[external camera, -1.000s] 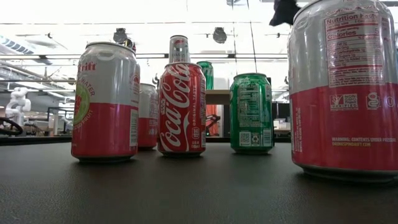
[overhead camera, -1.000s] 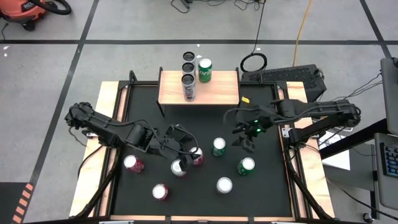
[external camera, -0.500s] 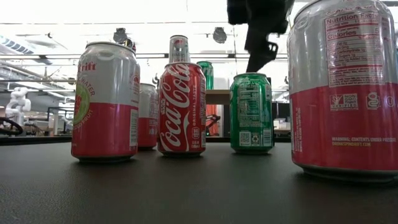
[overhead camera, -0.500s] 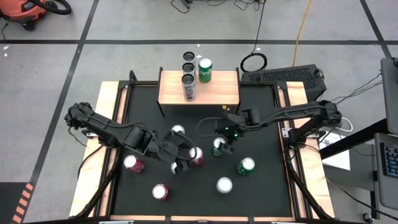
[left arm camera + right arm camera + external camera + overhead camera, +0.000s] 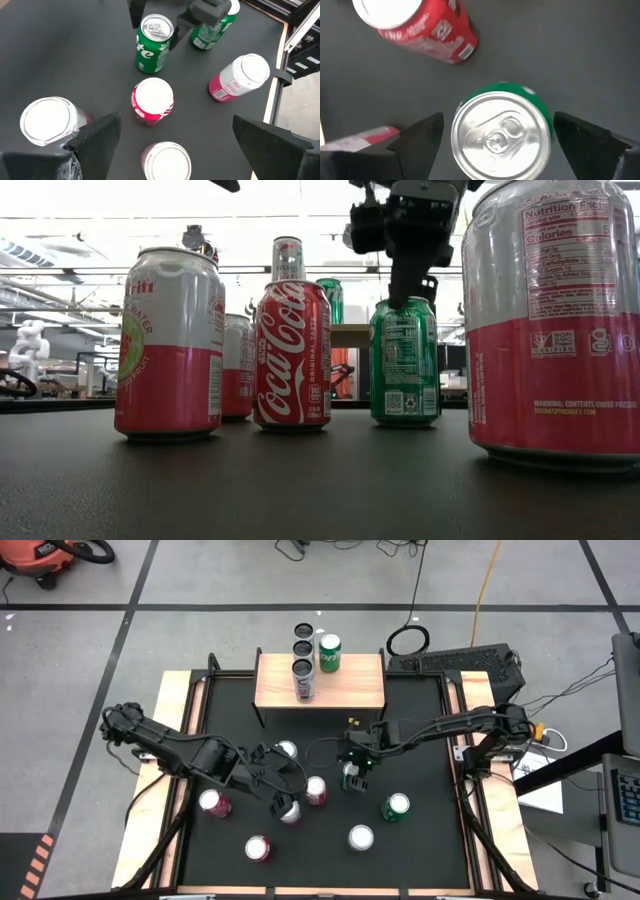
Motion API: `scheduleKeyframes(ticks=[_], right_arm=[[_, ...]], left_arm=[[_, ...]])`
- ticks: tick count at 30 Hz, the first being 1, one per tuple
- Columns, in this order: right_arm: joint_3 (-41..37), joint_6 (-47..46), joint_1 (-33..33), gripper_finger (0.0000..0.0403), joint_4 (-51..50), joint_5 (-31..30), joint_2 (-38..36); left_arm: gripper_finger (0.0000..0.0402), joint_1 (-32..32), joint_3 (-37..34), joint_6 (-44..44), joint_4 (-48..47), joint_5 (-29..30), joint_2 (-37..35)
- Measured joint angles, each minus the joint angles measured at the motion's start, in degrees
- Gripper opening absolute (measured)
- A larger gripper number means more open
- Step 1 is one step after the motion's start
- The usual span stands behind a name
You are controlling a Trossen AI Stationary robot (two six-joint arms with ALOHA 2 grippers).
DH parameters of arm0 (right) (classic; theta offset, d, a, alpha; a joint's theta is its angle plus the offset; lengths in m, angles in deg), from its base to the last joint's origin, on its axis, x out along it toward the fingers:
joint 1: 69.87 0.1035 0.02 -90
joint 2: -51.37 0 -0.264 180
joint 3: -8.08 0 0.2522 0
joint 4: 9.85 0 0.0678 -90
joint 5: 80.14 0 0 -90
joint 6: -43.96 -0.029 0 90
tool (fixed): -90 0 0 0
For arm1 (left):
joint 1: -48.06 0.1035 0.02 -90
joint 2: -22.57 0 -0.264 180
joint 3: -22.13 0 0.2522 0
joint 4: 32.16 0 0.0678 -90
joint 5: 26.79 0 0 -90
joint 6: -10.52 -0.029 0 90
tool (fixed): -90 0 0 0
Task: Place canned beverage on shelf
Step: Put the top green soda can aligned with the other green soda can on the shelf
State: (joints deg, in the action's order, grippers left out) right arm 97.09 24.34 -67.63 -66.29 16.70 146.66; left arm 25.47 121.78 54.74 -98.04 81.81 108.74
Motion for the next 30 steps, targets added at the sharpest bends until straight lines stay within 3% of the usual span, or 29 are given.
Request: scheduleKeyframes(ticks=[7, 16, 30], right_arm=[[0.0, 3.0, 0.0, 0.0349, -0.9, 0.5, 1.2], [0.0, 4.8, 0.0, 0.0301, -0.5, -0.7, 1.2], [0.0, 6.4, 0.0, 0.0305, -0.4, 0.7, 1.2]], left_arm=[[0.0384, 0.0, 0.0, 0.3, 0.1, 1.0, -0.1], [0.0384, 0.0, 0.0, 0.4, 0.3, 1.2, -0.1], [0.0384, 0.0, 0.0, -0.1, 0.6, 1.2, -0.1]])
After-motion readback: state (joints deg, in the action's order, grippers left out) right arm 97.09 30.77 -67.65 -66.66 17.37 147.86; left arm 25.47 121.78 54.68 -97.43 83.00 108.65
